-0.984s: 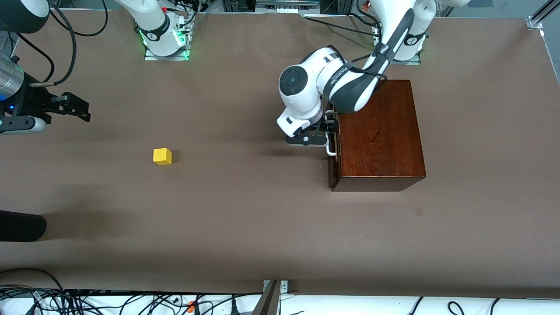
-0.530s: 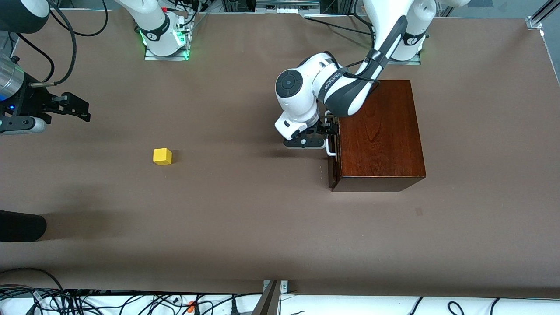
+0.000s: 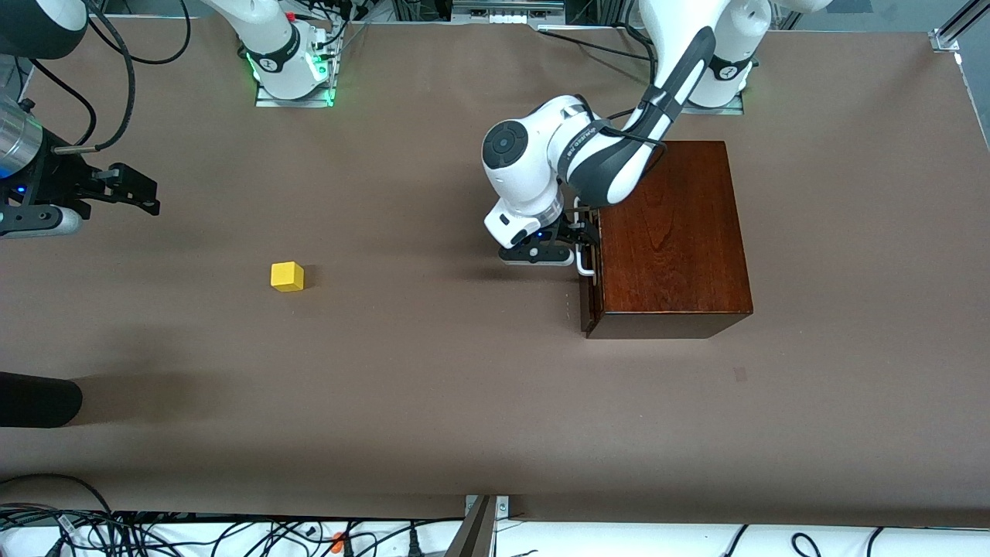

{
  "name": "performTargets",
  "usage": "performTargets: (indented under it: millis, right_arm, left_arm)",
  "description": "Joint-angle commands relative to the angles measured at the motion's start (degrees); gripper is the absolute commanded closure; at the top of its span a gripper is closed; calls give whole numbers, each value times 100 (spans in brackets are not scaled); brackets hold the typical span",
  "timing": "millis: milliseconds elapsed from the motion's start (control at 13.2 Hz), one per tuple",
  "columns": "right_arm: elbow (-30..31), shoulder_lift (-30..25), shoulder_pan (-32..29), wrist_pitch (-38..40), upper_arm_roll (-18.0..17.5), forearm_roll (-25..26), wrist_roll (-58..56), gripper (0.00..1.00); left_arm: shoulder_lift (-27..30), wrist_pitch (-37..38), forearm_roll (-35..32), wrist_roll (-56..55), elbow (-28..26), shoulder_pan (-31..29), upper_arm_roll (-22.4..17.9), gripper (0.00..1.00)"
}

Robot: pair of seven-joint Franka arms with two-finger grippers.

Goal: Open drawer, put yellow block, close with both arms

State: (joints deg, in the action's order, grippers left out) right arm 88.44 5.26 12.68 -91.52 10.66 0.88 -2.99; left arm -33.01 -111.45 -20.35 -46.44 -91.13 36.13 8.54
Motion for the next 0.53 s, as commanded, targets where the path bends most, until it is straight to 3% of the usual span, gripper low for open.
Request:
performTargets:
  millis: [0,454]
  right_arm:
    - [-90,18,-47,99,-29,0,-70,0]
    - [-90,19,-47,99,-20,0,-70,0]
  left_arm:
    - [-101,105,-406,-67,113,78,-54,0]
    - [-171,369,-427,-663,70,227,-10,0]
